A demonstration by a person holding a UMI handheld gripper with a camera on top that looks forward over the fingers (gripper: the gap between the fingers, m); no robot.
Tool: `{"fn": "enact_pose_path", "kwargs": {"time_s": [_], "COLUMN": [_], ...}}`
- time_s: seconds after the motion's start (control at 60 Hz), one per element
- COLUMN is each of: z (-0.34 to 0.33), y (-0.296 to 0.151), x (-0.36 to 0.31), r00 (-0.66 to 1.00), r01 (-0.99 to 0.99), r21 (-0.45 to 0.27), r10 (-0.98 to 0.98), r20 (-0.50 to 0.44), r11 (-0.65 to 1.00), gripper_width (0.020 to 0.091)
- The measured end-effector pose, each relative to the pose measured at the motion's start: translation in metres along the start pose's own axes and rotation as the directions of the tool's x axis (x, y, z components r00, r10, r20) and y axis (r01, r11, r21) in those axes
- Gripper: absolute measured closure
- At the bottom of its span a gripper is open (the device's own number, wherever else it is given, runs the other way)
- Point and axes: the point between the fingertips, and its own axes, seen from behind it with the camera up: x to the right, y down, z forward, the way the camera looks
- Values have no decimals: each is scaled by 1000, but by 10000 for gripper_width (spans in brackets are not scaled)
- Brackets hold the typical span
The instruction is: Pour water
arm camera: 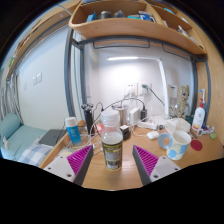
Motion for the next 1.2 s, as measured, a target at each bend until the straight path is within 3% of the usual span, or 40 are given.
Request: {"fn": "enact_pose_path", "kwargs": {"time_s": [0.033, 0.15, 0.317, 0.367, 0.433, 0.517, 0.667, 0.917, 1.05, 1.2], "z": [44, 81, 100, 103, 105, 104, 107, 106, 96, 93], "y": [-1, -3, -15, -17, -19, -18, -16, -21, -48, -61], "x": [-14, -13, -14, -16, -14, -7, -5, 0, 18, 57], "r00": [1000, 1000, 999, 1000, 999, 998, 996, 995, 914, 634], "r01": [5, 12, 8, 15, 22, -9, 16, -100, -400, -763], "r21": [4, 44, 138, 156, 177, 181, 135, 127, 88, -3], "r10": [-5, -11, -4, -10, -16, 20, -4, 98, 389, 750], "r20": [6, -23, -33, -29, -33, -62, -89, 23, 118, 186], "r11": [1000, 999, 990, 988, 984, 984, 991, 987, 912, 646], "gripper_width": [289, 328, 514, 643, 672, 705, 825, 840, 841, 841]}}
